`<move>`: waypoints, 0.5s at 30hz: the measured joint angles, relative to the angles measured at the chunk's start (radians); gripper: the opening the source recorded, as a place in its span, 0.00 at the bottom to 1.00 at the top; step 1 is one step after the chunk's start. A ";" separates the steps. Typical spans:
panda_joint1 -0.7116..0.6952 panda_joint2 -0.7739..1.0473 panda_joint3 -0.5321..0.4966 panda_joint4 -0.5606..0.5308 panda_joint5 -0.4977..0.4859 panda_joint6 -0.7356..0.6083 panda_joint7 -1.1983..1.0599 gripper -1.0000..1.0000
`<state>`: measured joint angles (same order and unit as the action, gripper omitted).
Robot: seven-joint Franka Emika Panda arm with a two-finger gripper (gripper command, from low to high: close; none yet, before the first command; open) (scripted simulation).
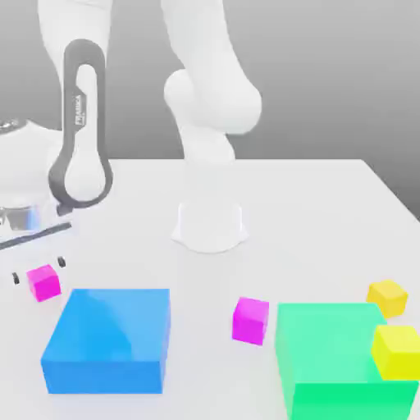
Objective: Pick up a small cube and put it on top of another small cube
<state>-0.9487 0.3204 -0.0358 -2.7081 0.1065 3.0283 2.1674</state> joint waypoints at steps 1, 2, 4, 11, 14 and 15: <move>0.000 0.000 0.000 0.000 0.000 0.000 0.000 0.00; 0.000 0.000 0.000 0.000 0.000 0.000 0.000 0.00; 0.000 0.000 0.000 0.000 0.000 0.002 0.000 0.00; 0.017 -0.127 -0.025 -0.024 -0.032 -0.099 0.027 0.00; 0.039 -0.218 -0.024 -0.041 -0.076 -0.174 0.053 0.00; 0.067 -0.231 0.000 -0.040 -0.082 -0.187 0.052 0.00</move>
<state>-0.8819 0.0889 -0.0361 -2.7484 0.0240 2.8415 2.2193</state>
